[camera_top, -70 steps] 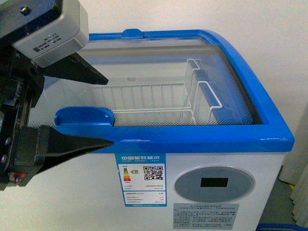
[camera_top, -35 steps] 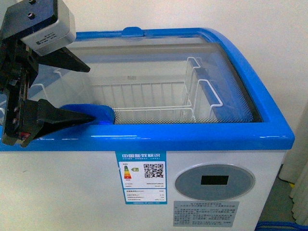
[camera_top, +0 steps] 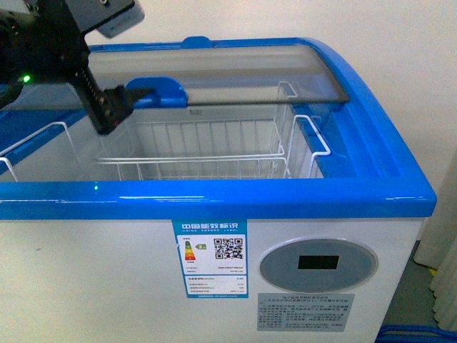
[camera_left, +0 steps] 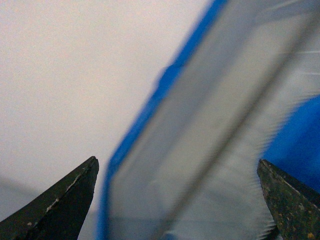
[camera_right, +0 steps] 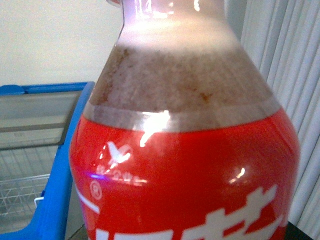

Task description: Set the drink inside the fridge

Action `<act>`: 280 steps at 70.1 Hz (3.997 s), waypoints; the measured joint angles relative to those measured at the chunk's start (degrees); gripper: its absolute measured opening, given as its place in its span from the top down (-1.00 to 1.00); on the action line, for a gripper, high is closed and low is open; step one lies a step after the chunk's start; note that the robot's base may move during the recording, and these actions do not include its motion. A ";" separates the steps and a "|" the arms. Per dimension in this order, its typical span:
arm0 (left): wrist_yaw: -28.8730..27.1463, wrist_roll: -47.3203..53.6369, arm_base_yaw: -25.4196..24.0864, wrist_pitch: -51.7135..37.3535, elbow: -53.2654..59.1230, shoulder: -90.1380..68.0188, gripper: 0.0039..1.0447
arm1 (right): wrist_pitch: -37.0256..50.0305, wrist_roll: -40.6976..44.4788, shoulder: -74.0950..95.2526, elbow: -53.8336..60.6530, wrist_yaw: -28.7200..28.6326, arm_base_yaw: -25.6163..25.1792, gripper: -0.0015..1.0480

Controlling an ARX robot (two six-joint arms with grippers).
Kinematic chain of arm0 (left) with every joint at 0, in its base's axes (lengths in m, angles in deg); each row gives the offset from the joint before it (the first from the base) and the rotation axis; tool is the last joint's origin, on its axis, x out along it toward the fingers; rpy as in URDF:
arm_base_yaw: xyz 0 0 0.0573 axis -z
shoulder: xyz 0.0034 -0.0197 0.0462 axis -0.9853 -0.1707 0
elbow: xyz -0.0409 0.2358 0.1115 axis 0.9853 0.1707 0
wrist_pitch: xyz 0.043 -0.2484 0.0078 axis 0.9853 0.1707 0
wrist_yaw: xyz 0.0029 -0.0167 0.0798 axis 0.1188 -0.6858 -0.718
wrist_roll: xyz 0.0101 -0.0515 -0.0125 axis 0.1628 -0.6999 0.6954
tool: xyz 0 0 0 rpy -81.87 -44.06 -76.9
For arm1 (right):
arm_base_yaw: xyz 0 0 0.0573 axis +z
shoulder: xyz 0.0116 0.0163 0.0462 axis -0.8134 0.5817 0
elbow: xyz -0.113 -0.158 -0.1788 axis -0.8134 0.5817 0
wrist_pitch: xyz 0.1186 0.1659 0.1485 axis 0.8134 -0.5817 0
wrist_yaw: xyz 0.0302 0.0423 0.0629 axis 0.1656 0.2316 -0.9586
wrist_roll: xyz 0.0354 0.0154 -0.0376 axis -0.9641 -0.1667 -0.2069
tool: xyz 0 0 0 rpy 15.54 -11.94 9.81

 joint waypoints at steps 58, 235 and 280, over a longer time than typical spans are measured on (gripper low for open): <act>12.31 -58.80 -6.69 43.78 49.70 67.95 -0.84 | 0.00 0.00 0.00 0.00 0.02 0.00 0.29; -7.61 -53.11 -6.80 43.08 73.11 108.74 0.96 | -24.72 61.90 111.03 -89.07 -40.61 9.75 0.29; -7.58 -53.11 -6.80 43.08 73.11 108.74 0.96 | -21.16 60.76 119.99 -97.22 -32.13 9.81 0.29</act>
